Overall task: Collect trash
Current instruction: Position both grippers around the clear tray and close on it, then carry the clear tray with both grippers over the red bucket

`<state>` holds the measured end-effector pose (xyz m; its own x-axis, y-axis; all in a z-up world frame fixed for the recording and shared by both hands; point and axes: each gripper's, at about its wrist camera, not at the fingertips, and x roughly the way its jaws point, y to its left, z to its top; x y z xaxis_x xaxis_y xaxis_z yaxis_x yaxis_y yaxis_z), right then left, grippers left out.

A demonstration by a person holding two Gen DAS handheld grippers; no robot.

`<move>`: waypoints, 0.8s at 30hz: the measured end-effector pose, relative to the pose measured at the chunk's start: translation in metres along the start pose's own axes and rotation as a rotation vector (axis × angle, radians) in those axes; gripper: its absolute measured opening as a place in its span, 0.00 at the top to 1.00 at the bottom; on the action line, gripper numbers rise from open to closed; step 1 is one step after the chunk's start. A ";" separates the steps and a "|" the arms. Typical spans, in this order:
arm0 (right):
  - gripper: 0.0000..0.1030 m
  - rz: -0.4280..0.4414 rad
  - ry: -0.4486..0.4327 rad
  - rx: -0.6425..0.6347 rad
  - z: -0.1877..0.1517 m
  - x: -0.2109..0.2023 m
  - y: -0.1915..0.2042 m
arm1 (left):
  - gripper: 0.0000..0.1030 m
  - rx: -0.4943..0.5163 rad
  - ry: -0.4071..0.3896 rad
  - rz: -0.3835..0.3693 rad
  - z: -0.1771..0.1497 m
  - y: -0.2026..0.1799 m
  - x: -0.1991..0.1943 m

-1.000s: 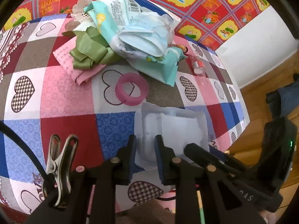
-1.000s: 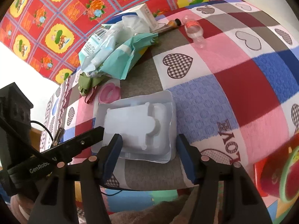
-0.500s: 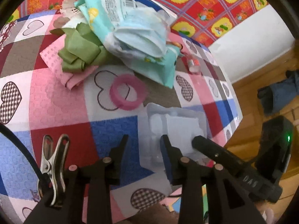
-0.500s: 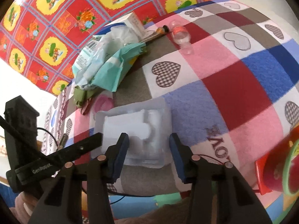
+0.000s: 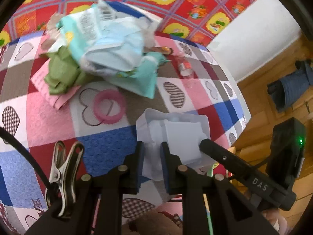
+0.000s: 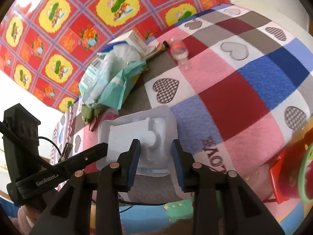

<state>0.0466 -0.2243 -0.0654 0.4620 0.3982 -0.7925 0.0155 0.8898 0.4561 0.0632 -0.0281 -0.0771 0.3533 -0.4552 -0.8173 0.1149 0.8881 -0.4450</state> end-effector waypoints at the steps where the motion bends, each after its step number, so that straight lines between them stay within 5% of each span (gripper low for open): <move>1: 0.67 0.000 -0.012 0.008 0.000 -0.005 -0.003 | 0.85 0.013 0.000 0.004 0.000 -0.007 -0.001; 24: 0.67 -0.067 -0.250 0.252 -0.033 -0.132 -0.132 | 0.85 0.318 0.051 -0.083 -0.021 -0.188 0.043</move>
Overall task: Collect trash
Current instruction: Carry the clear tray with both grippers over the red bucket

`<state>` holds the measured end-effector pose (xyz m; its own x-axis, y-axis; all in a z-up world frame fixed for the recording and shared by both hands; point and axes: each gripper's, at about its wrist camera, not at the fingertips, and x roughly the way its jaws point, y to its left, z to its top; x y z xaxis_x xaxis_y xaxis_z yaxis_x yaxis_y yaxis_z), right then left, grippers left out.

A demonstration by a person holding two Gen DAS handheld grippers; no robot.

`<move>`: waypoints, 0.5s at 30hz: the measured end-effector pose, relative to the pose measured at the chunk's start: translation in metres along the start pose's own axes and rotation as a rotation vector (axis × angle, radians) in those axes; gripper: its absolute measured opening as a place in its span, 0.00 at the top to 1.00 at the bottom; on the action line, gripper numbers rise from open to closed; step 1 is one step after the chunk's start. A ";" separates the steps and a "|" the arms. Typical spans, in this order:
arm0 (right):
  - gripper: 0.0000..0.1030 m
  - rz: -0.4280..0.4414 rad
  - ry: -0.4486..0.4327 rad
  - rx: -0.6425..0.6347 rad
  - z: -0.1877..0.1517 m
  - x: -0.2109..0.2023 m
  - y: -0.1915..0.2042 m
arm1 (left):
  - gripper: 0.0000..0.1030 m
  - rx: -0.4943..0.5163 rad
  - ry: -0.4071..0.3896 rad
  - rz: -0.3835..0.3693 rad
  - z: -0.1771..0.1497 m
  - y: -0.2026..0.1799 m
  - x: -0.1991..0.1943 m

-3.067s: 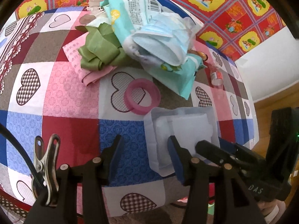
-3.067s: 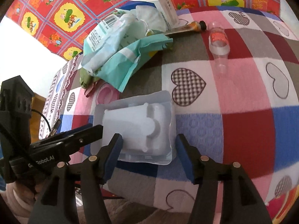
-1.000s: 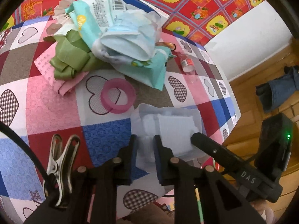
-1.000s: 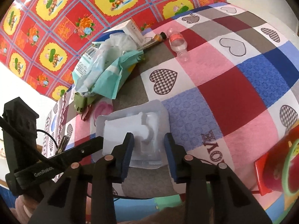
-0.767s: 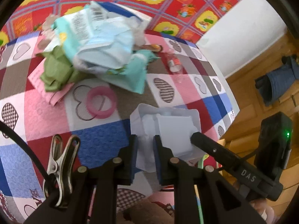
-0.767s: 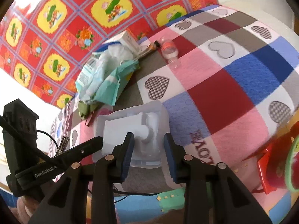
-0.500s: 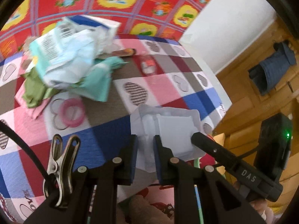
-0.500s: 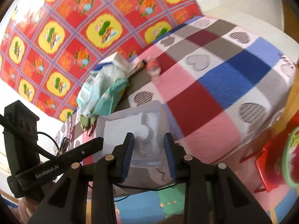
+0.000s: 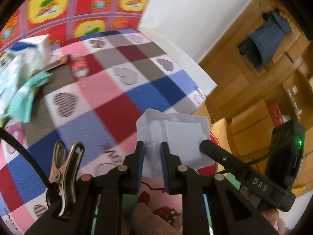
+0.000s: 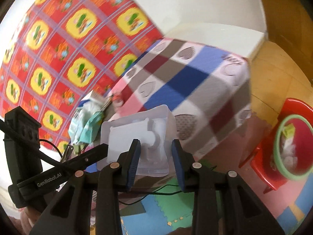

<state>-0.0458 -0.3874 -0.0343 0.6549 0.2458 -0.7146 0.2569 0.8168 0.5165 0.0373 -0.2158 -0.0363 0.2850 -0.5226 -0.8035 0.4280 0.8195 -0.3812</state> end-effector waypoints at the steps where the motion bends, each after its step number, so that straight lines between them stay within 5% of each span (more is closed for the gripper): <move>1: 0.67 -0.006 -0.008 0.012 0.000 -0.006 -0.008 | 0.85 0.018 0.005 -0.004 0.001 -0.010 0.005; 15: 0.67 -0.103 -0.115 0.192 -0.002 -0.089 -0.132 | 0.85 0.217 0.116 -0.099 -0.001 -0.153 0.088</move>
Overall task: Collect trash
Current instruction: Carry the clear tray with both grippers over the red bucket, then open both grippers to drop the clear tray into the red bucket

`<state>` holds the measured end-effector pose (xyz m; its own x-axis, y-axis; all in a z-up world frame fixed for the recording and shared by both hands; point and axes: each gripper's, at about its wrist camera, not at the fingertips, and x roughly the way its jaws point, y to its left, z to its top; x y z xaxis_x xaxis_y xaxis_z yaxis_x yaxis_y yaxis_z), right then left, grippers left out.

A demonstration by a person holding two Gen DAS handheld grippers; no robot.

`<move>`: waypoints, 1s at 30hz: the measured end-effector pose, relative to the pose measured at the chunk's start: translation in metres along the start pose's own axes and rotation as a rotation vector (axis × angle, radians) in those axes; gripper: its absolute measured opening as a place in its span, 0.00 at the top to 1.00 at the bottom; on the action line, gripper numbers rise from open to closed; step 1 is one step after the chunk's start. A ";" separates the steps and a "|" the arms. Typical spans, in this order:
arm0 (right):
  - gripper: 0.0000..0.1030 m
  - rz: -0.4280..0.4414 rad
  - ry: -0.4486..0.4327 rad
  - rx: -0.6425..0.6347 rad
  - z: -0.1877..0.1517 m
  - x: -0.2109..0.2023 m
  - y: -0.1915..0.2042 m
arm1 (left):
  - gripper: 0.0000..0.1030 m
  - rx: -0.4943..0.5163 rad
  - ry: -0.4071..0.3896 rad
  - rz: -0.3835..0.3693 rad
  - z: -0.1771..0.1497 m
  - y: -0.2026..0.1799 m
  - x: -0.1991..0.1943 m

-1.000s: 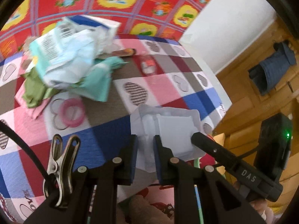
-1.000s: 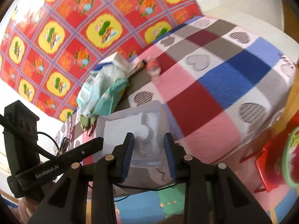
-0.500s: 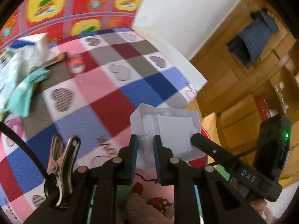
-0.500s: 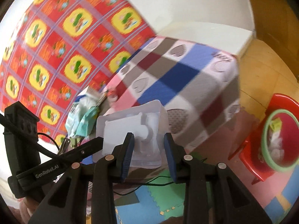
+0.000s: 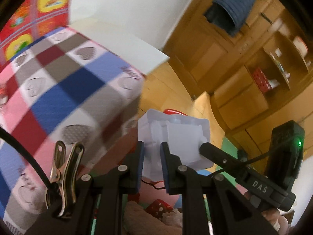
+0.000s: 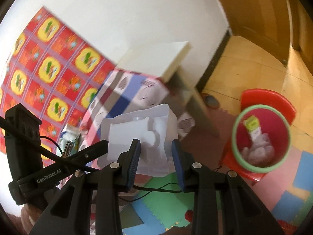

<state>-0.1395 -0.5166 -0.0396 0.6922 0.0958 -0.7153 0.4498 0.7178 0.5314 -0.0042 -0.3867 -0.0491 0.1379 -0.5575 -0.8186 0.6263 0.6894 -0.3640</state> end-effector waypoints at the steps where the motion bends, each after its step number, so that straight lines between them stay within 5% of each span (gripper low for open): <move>1: 0.67 -0.016 -0.008 0.010 0.002 -0.006 -0.012 | 0.85 0.011 0.008 -0.004 0.001 -0.008 0.007; 12: 0.67 -0.094 -0.021 0.158 0.011 -0.026 -0.124 | 0.85 0.101 0.126 -0.049 0.000 -0.086 0.107; 30: 0.67 -0.212 0.040 0.332 0.000 0.031 -0.276 | 0.85 0.247 0.334 -0.062 -0.023 -0.135 0.274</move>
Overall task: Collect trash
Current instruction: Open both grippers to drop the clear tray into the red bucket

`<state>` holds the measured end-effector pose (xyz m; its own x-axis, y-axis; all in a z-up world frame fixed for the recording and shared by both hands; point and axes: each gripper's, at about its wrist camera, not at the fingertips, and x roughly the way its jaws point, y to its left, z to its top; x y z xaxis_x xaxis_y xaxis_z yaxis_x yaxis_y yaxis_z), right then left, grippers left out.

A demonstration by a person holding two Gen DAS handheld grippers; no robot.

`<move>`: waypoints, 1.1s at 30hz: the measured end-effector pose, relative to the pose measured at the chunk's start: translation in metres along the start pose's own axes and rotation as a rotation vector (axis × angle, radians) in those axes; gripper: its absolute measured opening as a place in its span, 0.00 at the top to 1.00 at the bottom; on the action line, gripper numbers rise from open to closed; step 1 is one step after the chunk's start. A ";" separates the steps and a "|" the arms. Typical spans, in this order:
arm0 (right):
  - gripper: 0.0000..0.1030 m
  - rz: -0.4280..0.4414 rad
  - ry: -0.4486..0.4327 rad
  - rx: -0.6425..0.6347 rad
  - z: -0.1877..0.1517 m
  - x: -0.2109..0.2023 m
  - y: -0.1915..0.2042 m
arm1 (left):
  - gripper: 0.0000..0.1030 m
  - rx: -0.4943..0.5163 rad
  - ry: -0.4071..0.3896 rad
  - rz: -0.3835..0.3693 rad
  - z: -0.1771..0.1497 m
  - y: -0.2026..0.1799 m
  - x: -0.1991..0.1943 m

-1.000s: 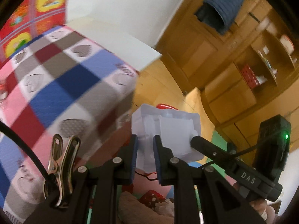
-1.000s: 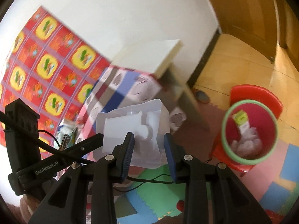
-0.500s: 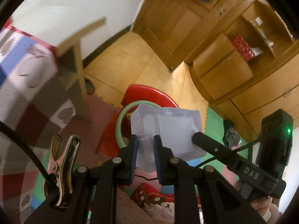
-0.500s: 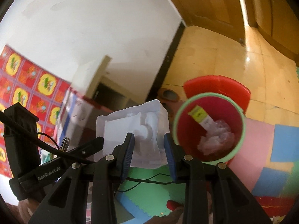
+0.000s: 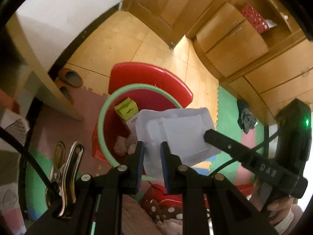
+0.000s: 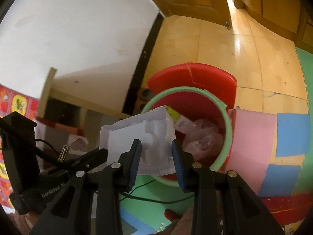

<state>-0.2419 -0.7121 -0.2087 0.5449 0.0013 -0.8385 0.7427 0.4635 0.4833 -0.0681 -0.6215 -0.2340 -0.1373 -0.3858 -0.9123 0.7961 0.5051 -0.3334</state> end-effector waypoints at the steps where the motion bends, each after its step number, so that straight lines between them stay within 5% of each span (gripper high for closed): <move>1: 0.67 -0.007 0.005 0.004 0.001 0.005 -0.005 | 0.85 0.005 0.013 0.002 0.001 0.000 0.009; 13: 0.67 -0.058 0.049 -0.038 0.006 0.029 -0.019 | 0.81 0.013 0.070 0.059 0.010 -0.005 0.043; 33: 0.66 -0.075 0.017 -0.225 -0.005 -0.012 0.030 | 0.73 -0.028 -0.020 0.089 0.011 -0.016 -0.028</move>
<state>-0.2278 -0.6931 -0.1854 0.4833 -0.0264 -0.8750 0.6741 0.6489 0.3528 -0.0705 -0.6272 -0.2003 -0.0543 -0.3535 -0.9339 0.7881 0.5591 -0.2575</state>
